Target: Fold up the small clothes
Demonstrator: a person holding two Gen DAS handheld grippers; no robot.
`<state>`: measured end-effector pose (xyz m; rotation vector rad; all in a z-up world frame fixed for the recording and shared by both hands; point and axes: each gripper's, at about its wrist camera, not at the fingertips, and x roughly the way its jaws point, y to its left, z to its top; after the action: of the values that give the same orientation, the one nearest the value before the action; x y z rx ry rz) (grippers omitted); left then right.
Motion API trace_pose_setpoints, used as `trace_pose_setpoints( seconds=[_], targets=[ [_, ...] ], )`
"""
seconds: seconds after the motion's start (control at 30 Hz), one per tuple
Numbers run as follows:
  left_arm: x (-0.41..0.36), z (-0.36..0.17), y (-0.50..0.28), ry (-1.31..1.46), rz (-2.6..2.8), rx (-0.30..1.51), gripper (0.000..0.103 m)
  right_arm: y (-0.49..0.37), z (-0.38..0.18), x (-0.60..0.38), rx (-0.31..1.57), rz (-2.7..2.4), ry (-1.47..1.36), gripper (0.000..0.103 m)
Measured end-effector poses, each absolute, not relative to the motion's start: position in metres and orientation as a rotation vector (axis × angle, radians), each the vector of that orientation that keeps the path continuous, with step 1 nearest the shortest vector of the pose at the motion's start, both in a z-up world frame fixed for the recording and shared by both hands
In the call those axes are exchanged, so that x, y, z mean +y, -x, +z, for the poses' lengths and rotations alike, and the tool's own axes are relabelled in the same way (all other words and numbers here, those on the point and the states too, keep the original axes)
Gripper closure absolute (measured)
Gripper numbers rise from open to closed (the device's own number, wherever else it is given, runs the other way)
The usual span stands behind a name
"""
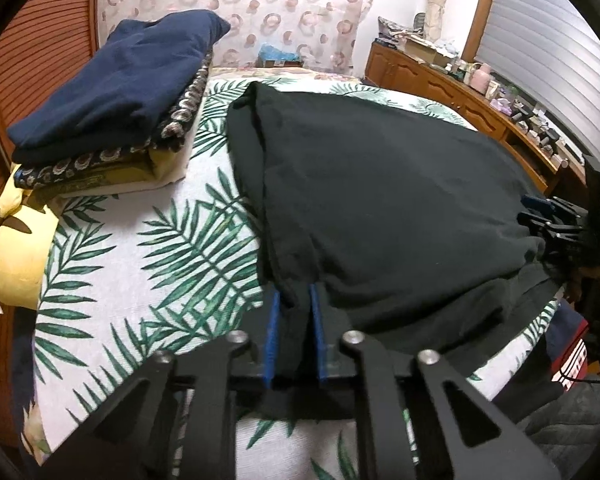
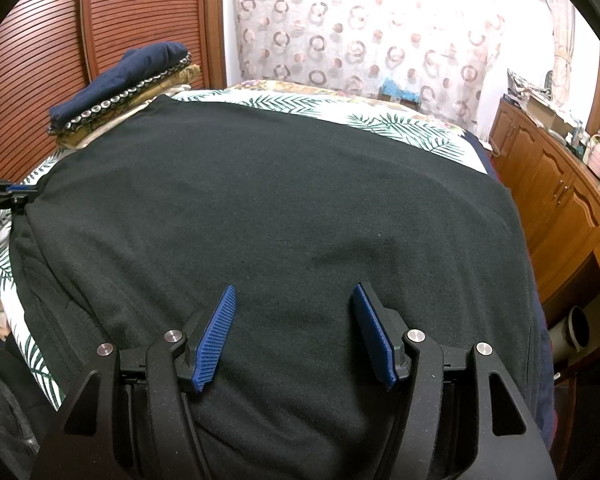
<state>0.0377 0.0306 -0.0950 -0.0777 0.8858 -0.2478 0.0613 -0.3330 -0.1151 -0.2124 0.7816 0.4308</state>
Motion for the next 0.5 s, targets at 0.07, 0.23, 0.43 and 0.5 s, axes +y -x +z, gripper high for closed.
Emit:
trace_pose_setpoints(
  seconds=[0.07,0.23,0.43,0.5],
  targets=[
    [0.029,-0.087,-0.035,0.114,-0.291,0.844,0.098,-0.061,-0.115,-0.333,0.781,0.431,0.212,0.040],
    [0.014,-0.053,-0.039,0.109,-0.328,0.746,0.099,-0.061,-0.116,-0.333,0.781,0.430,0.212,0.040],
    [-0.021,-0.023,-0.055,0.067,-0.428,0.688,0.099,-0.061,-0.116,-0.333,0.777,0.427,0.213,0.040],
    [-0.036,-0.015,-0.060,0.048,-0.464,0.672,0.099,-0.061,-0.114,-0.332,0.779,0.420,0.217,0.040]
  ],
)
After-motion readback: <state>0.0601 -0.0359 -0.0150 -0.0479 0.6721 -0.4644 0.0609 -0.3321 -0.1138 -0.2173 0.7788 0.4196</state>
